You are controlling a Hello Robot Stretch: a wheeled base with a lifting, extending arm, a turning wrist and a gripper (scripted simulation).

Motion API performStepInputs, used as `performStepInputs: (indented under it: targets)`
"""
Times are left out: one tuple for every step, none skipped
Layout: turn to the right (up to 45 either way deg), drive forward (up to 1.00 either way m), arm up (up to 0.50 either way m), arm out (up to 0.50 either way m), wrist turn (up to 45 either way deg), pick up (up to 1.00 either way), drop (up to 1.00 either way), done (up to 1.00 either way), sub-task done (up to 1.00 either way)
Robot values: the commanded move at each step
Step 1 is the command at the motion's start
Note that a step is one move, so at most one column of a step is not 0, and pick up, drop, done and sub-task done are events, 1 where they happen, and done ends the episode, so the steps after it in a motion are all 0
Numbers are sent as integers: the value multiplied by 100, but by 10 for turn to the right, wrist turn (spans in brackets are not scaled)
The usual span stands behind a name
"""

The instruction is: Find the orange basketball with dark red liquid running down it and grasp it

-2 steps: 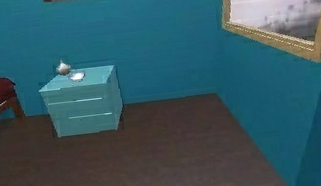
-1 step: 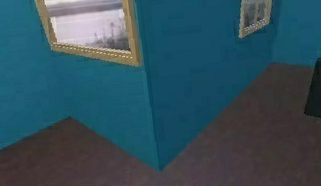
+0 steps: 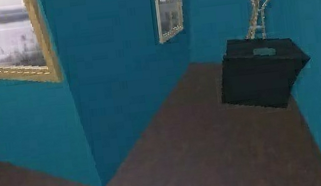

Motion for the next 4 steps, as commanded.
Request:
performStepInputs:
  targets:
    - [0,20,0,0,0,0,0,0,0]
    - [-450,0,0,0,0,0,0,0,0]
    - [-240,0,0,0,0,0,0,0,0]
    - [0,65,0,0,0,0,0,0,0]
